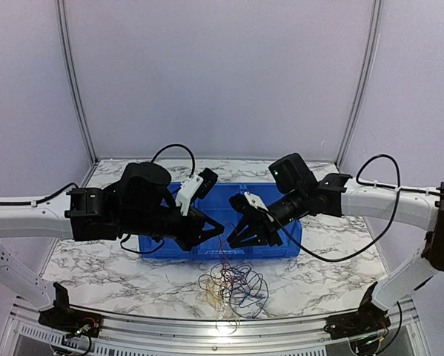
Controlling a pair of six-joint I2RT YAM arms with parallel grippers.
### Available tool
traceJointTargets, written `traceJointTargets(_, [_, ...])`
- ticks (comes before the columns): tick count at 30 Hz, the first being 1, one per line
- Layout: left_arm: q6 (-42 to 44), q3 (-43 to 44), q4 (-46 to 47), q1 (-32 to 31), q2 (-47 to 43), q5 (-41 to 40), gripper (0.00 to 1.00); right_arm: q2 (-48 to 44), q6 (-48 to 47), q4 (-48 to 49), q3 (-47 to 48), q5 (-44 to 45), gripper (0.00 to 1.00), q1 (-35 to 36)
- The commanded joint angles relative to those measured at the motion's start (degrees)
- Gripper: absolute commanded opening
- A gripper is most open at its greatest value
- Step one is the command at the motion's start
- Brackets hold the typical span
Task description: Untangle the cables
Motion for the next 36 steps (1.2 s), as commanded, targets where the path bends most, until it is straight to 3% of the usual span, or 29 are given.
traceJointTargets(1, [1.42, 0.0, -0.42, -0.15, -3.21, -2.7, 0.0, 0.03, 2.06, 0.0, 4.0, 2.26, 0.0, 0.35])
traceJointTargets(3, [1.81, -0.64, -0.19, -0.15, -3.16, -6.91, 0.03, -0.32, 3.21, 0.4, 4.77, 3.4, 0.0, 0.29])
traceJointTargets(7, [1.16, -4.18, 6.06, -0.15, -2.13, -8.95, 0.29, -0.34, 6.12, -0.38, 7.9, 2.93, 0.0, 0.34])
traceJointTargets(9, [-0.18, -7.19, 13.78, -0.15, -1.57, -8.9, 0.31, -0.14, 7.38, -1.07, 9.55, 2.34, 0.0, 0.33])
traceJointTargets(16, [-5.57, -15.48, 35.97, -0.15, 3.81, -10.85, 0.31, -0.82, 8.3, -2.03, 11.36, 1.7, 0.0, 0.34])
traceJointTargets(25, [-7.82, -14.44, 41.61, -1.15, 14.95, -6.39, 0.26, -2.47, 5.82, -8.67, 20.98, 1.73, 0.0, 0.22])
traceJointTargets(36, [-11.21, -16.86, 46.26, -1.38, 22.88, -3.38, 0.13, -3.25, 4.77, -17.18, 46.44, 0.38, 0.0, -3.24])
